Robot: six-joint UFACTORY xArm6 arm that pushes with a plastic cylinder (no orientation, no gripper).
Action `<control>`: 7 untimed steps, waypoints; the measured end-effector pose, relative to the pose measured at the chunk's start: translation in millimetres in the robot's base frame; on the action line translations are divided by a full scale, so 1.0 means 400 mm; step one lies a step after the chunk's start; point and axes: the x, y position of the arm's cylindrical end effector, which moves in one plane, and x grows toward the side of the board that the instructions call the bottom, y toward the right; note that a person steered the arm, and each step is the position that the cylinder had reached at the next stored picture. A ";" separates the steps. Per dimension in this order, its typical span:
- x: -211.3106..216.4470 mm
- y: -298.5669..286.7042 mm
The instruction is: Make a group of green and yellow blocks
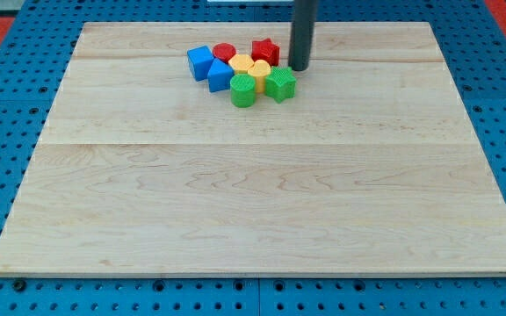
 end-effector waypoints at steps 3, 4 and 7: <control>-0.034 -0.221; -0.038 -0.259; -0.025 -0.322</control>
